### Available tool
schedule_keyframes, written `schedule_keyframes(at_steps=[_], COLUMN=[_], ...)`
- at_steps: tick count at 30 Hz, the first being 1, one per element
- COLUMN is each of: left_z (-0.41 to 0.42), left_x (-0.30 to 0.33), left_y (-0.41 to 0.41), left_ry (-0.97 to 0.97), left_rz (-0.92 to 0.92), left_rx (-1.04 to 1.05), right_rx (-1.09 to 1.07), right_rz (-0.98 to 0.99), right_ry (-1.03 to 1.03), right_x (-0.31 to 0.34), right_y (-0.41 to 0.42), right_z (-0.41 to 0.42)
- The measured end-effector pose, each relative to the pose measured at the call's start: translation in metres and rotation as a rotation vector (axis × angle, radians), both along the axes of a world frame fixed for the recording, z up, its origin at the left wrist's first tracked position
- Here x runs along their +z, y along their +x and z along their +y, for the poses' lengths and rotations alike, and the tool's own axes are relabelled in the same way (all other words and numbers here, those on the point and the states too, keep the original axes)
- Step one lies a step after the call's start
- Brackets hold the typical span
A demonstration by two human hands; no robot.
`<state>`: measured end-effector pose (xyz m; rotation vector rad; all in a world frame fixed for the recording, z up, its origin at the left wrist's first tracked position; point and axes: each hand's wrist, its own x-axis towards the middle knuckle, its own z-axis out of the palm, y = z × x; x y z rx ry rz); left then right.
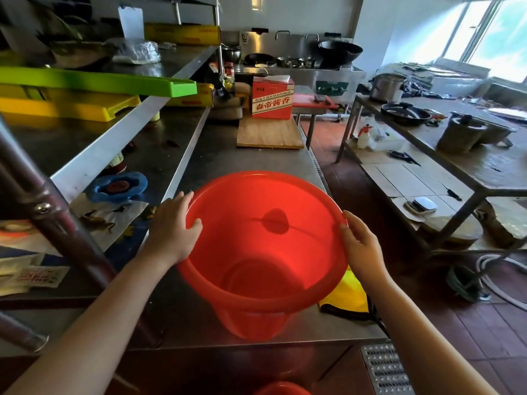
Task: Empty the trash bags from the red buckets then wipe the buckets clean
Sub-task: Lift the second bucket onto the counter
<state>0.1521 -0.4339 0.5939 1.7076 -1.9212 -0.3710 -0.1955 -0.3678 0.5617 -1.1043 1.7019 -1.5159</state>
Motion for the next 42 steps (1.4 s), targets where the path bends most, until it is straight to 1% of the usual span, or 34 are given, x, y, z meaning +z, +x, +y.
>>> schedule_keyframes(at_steps=[3,5,6,9,11,14,17,20,24,26,28,30,35,42], left_z=[0.004,0.009,0.012,0.028,0.041,0.057,0.067,0.070,0.072,0.073,0.073,0.073,0.074,0.074], left_x=[0.004,0.006,0.009,0.015,0.017,0.017,0.015,0.012,0.008,0.009,0.009,0.010,0.008,0.005], left_y=[-0.002,-0.004,-0.007,-0.028,-0.046,-0.071,-0.087,-0.093,-0.094,-0.096,-0.099,-0.100,-0.100,-0.099], left_ry=[-0.113,-0.174,-0.185,-0.154,-0.125,-0.056,-0.037,-0.027,-0.065,-0.066,-0.061,-0.054,-0.049,-0.066], left_rz=[-0.154,-0.262,-0.285,-0.202,-0.152,-0.137,-0.159,-0.173,-0.200,-0.237,-0.265,-0.278,-0.294,-0.300], left_rx=[-0.004,-0.004,-0.005,-0.035,-0.080,-0.129,-0.135,-0.114,-0.100,-0.103,-0.105,-0.103,-0.111,-0.112], right_rx=[0.022,0.042,0.061,0.122,0.111,0.087,0.078,0.111,0.308,0.376,0.425,0.457,0.485,0.433], right_rz=[-0.100,-0.122,-0.129,-0.120,-0.081,-0.041,0.120,0.339,0.709,0.838,0.918,0.965,1.160,1.273], right_ry=[-0.043,-0.053,-0.058,-0.090,-0.096,-0.026,0.124,0.316,0.546,0.640,0.702,0.737,0.722,0.676], right_x=[-0.001,-0.002,-0.002,-0.004,-0.012,-0.034,-0.063,-0.092,-0.123,-0.131,-0.141,-0.152,-0.175,-0.185], right_y=[0.002,0.001,0.000,-0.008,-0.018,-0.037,-0.057,-0.077,-0.095,-0.098,-0.100,-0.101,-0.101,-0.097], right_z=[0.001,0.001,0.001,0.001,0.000,-0.003,-0.006,-0.004,-0.004,-0.008,-0.013,-0.016,-0.021,-0.024])
